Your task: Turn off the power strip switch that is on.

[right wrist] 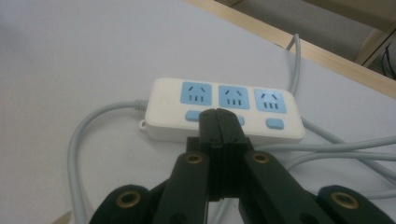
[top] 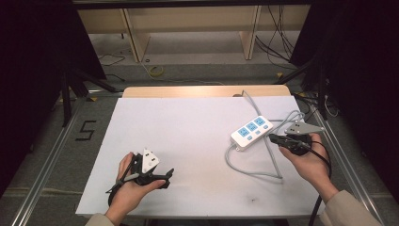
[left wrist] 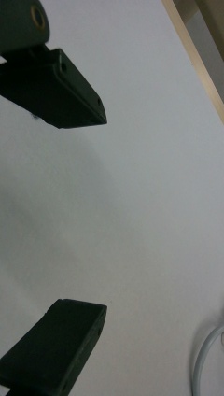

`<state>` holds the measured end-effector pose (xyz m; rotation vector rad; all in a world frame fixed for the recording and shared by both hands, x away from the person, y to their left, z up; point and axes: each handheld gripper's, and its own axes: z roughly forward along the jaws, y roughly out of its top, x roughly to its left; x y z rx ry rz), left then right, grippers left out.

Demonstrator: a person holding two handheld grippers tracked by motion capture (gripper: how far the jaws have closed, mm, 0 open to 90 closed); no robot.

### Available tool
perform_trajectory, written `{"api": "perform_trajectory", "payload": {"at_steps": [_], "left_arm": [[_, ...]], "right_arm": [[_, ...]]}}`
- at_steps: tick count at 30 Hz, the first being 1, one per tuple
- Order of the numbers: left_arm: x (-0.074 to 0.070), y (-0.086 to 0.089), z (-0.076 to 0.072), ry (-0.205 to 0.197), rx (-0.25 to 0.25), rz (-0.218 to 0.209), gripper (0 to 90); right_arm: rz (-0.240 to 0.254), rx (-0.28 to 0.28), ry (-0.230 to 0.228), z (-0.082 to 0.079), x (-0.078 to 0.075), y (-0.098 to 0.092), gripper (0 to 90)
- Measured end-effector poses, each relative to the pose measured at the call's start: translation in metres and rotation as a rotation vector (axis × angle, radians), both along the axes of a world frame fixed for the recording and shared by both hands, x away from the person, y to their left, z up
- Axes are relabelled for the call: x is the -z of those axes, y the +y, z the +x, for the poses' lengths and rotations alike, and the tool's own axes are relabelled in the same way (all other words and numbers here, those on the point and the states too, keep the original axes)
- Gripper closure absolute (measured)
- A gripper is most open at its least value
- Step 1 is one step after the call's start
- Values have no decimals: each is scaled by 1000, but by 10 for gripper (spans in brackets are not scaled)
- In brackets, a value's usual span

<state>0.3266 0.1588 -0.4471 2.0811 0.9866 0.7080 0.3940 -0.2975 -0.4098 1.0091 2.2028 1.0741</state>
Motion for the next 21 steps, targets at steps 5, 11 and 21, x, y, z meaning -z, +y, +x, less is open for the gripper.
{"api": "perform_trajectory", "payload": {"at_steps": [5, 11, 21], "left_arm": [[0, 0, 0, -1, 0, 1, 77], [0, 0, 0, -1, 2, 2, 80], [0, 0, 0, -1, 4, 6, 81]], "right_arm": [[-4, 10, 8, 5, 0, 0, 900], [-6, 22, 24, 11, 1, 0, 900], [-10, 24, 41, 20, 3, 3, 900]]}}
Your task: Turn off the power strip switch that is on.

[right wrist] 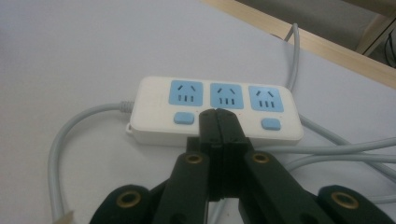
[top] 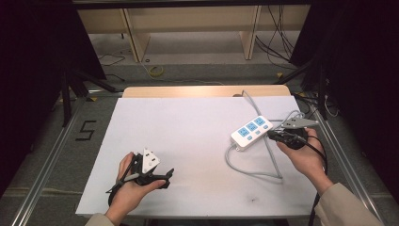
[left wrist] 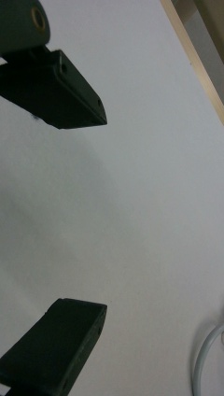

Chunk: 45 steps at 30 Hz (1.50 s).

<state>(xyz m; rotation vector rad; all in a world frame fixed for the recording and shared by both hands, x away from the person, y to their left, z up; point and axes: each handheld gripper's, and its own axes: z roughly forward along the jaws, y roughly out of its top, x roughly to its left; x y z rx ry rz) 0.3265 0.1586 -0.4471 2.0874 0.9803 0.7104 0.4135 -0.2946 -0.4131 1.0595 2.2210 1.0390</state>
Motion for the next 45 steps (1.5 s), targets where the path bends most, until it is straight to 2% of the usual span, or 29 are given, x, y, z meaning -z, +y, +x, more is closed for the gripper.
{"api": "perform_trajectory", "payload": {"at_steps": [45], "left_arm": [[1, -2, 0, -5, 4, 4, 87]], "right_arm": [[-24, 23, 44, 32, 4, 5, 900]]}}
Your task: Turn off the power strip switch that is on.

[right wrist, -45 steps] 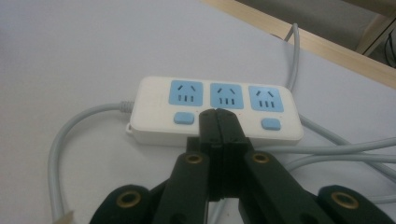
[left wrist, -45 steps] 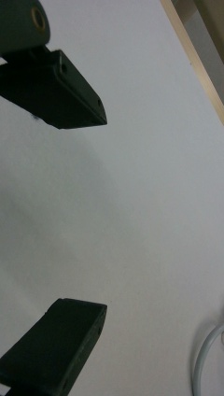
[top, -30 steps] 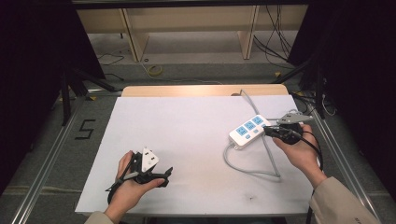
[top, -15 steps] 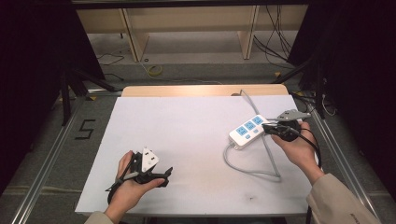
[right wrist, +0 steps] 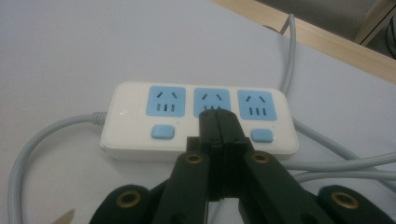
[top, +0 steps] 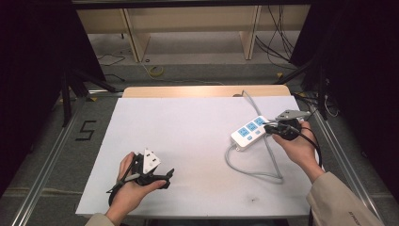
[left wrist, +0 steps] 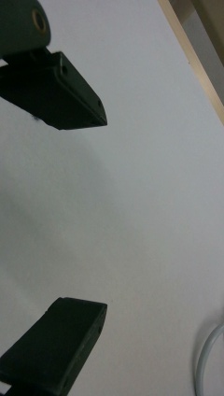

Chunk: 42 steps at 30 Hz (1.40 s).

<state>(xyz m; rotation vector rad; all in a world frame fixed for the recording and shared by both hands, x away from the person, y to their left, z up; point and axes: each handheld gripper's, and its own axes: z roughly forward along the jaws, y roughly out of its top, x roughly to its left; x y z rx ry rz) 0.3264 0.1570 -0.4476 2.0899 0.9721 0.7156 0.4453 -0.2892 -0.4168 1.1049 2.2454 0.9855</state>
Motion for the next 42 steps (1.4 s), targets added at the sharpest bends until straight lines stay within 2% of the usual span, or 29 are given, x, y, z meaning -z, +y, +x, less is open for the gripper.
{"api": "perform_trajectory", "payload": {"at_steps": [42], "left_arm": [[0, 0, 0, -4, 1, 4, 88]], "right_arm": [[-32, 6, 57, 25, 11, 9, 900]]}}
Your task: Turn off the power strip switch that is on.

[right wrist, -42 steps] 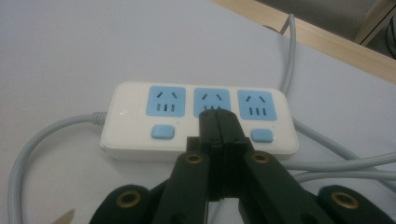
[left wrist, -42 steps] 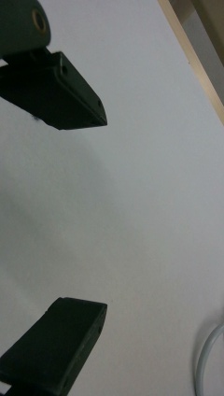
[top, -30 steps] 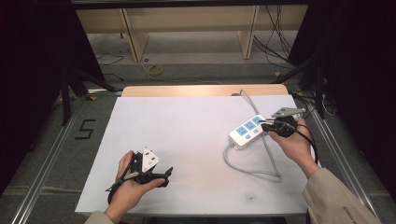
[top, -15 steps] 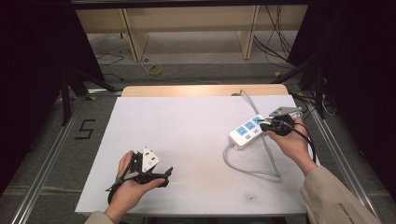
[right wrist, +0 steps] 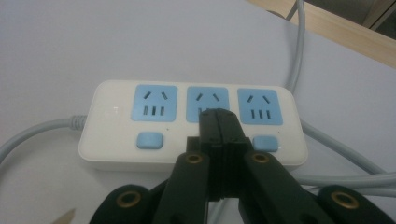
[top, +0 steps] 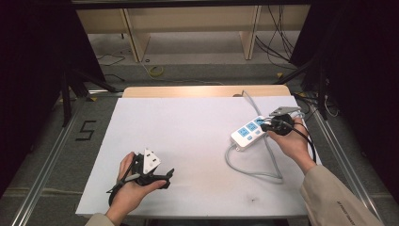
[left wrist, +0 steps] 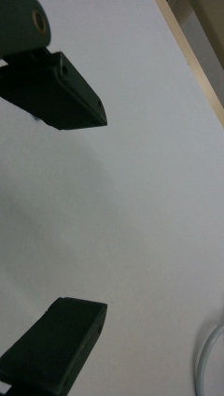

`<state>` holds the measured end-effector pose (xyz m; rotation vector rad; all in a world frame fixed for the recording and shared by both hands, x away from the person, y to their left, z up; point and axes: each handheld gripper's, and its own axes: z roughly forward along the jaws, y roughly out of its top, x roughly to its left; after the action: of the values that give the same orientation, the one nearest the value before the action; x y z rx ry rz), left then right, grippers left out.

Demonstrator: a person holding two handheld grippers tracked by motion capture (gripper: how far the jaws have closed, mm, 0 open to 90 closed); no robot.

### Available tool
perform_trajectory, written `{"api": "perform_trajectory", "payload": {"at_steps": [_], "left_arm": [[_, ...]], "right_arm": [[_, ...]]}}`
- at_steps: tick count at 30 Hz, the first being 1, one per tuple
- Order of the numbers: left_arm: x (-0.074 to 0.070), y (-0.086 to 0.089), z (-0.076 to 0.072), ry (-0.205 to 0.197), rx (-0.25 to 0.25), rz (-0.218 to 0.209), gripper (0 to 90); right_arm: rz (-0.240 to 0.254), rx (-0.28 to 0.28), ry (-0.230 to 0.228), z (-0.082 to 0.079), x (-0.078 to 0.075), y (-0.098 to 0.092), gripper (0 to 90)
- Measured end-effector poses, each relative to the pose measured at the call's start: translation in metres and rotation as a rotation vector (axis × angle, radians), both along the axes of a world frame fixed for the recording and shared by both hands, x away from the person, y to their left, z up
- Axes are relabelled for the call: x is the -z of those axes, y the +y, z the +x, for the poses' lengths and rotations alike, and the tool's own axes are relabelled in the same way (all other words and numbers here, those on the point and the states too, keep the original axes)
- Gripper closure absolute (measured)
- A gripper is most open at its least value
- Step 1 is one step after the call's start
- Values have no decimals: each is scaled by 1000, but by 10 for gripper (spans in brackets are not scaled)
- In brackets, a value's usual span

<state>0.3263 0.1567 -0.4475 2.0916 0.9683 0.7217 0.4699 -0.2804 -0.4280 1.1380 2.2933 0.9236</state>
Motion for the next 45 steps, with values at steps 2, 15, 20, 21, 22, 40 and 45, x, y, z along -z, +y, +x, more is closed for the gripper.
{"api": "perform_trajectory", "payload": {"at_steps": [2, 15, 20, 21, 22, 40, 45], "left_arm": [[0, 0, 0, 0, 0, 0, 88], [0, 0, 0, 1, 4, 4, 88], [0, 0, 0, 2, 5, 6, 88], [0, 0, 0, 1, 5, 6, 88], [0, 0, 0, 2, 5, 6, 88], [0, 0, 0, 1, 7, 6, 88], [0, 0, 0, 2, 7, 6, 88]], "right_arm": [[0, 1, 0, 1, 0, 0, 900], [-15, 11, 25, 11, 9, 3, 900], [-19, 13, 32, 14, 12, 2, 900], [-18, 16, 36, 15, 12, 3, 900], [-19, 15, 38, 15, 13, 3, 900], [-37, 2, 72, 24, 20, 8, 900], [-42, -1, 90, 24, 20, 10, 900]]}}
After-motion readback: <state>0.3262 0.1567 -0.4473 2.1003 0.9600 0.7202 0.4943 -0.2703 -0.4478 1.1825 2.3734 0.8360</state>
